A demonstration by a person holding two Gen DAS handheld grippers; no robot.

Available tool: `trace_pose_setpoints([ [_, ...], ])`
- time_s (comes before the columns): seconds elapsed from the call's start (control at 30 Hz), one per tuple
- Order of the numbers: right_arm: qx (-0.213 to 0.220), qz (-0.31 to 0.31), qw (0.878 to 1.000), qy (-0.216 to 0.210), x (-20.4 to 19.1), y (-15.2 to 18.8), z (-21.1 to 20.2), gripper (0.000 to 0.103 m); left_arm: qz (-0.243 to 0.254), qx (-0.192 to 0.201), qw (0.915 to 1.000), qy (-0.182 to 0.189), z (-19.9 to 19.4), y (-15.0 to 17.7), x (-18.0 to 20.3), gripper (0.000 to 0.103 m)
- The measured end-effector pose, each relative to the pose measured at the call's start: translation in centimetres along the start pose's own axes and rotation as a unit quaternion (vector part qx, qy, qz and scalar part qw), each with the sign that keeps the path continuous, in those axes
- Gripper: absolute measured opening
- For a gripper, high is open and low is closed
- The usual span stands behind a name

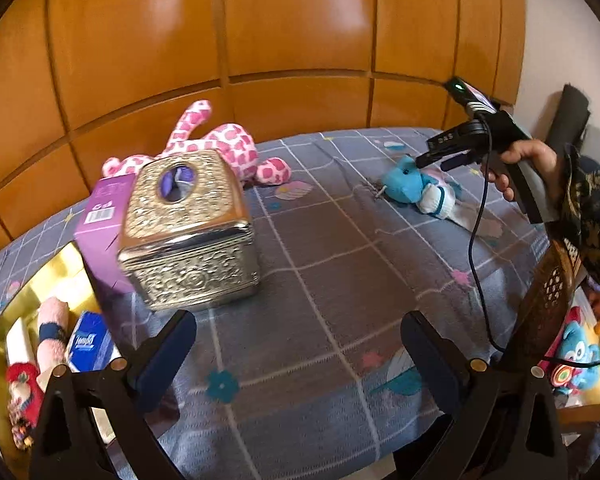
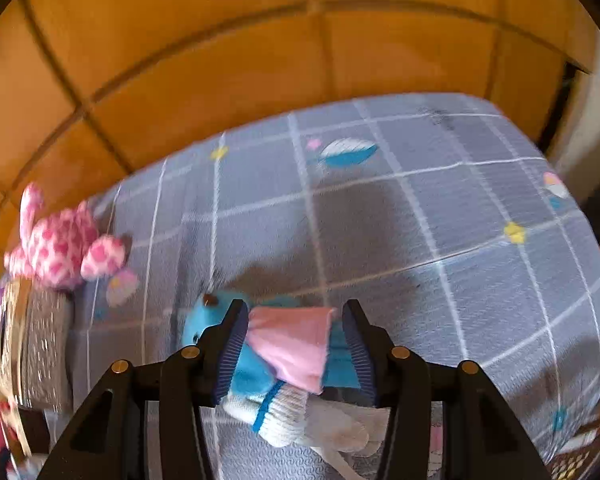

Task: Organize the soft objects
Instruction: 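Grasp the blue plush doll in pink dress with the right gripper while the left gripper returns to the bed, then grasp the white knit glove with blue band with the left gripper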

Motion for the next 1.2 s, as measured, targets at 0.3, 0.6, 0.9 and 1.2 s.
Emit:
trace_pose_setpoints([
  [0.3,-0.029,-0.176,0.983,0.046,-5.2,0.9,2.2,0.076,0.002,-0.007,0.9999,0.016,1.7,-1.0,0.7,0.103],
  [0.6,-0.072,-0.304,0.949,0.033,-7.4,2.2,1.7,0.076,-0.028,0.002,0.9985,0.048,3.0,-2.7,0.1,0.103],
  [0.9,-0.073,-0.285,0.955,0.033,-7.2,2.3,4.8,0.051,-0.028,-0.009,0.9974,0.066,4.5,-3.9,1.5,0.103],
  [1.2,0.044,-0.048,0.996,-0.06,-0.6,-1.7,-0.7,0.04,-0.03,-0.021,0.9957,0.084,7.5,-8.1,3.9,0.103],
])
Point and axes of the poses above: each gripper's, at about its wrist camera, not at the fingertips, and z roughly the way its jaws point, x to its right, y to its underside, the point moved 3 cm from there along z, roughly the way its jaws point, and after that the axes turned 10 degrees about z, right-handed, at the moved point
